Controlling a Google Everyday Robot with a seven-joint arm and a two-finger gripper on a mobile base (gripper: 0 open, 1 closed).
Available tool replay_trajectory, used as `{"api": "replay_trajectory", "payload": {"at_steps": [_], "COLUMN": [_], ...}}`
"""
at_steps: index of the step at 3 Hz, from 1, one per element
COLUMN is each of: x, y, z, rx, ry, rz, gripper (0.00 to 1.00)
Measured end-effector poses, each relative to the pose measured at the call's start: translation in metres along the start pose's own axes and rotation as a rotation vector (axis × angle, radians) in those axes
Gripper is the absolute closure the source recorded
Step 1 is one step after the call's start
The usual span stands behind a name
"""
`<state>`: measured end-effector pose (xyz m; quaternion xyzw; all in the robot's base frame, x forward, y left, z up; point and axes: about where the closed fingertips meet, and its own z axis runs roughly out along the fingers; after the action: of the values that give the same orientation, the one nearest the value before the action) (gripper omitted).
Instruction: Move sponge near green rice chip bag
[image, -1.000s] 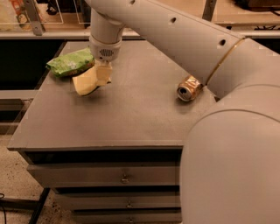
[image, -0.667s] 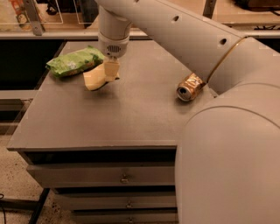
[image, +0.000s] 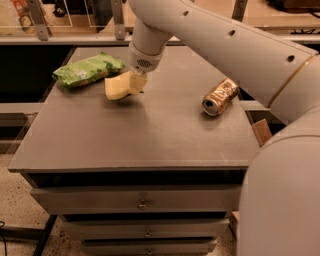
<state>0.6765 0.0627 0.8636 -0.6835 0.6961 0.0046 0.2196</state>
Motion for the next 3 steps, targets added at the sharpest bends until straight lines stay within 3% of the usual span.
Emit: {"api": "replay_trajectory", "payload": {"at_steps": [1,2,3], "x": [-0.009,-0.026,-0.043], "y": [-0.016,-0.035,-0.049], "z": [0.017,0.031,0.037], "rx": [0.07,0.106,0.107], "ry": [-0.132,-0.213,-0.221], "rz": [0.024,0.009,-0.005], "gripper": [0.36,0.13,0.0]}}
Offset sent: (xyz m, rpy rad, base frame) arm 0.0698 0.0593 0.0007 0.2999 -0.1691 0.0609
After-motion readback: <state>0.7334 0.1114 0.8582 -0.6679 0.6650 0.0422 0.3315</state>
